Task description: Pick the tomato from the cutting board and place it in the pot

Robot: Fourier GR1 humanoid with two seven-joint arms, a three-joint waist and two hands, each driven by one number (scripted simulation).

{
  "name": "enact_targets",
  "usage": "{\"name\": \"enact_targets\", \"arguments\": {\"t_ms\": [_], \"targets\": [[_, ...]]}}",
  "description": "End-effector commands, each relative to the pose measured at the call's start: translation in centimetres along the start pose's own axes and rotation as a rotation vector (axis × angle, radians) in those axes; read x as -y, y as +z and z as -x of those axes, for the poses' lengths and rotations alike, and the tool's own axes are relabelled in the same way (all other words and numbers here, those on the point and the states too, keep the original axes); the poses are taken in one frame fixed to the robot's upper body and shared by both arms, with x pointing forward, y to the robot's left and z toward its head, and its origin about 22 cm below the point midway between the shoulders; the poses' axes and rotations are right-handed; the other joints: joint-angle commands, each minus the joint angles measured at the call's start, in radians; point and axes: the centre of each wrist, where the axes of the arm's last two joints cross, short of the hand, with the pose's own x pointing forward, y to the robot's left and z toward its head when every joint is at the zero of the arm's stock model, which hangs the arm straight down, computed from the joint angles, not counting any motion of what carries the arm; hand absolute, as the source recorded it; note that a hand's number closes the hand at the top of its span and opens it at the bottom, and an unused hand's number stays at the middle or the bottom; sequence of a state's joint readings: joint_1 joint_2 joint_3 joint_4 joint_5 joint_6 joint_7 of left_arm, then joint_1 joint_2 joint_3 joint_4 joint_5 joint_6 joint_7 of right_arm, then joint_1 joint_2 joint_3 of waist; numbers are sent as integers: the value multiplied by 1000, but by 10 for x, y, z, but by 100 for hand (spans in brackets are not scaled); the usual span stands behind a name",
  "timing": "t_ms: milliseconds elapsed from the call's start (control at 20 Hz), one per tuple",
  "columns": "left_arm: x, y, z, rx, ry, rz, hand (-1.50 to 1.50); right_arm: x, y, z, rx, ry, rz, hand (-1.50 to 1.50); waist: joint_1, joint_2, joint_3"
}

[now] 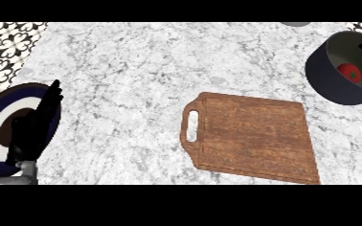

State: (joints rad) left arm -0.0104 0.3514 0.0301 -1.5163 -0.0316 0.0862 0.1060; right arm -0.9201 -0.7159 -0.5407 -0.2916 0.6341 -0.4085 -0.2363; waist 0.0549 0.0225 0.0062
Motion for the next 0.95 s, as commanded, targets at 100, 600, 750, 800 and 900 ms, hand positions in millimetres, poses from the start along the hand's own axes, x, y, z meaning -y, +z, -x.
{"name": "enact_targets", "arguments": {"t_ms": [100, 600, 750, 800, 900], "targets": [[-10, -5, -5, -7, 0, -17, 0, 9, -5, -1, 37, -301, 165, -150, -20, -6, -1], [3, 2, 1, -33, -3, -31, 0, 49, -1, 45, -10, -494, 38, -150, -39, -15, -4], [-2, 2, 7, -44, 8, -41, 0, 46, 7, 51, 1, -505, 34, -150, -54, -23, -6], [-17, 15, 10, -52, -10, -45, 0, 65, 20, 88, 16, -515, 46, -150, -61, -27, -6], [-20, 17, -2, -47, -11, -53, 0, 71, 14, 75, 8, -506, 49, -150, -61, -29, -7]]}}
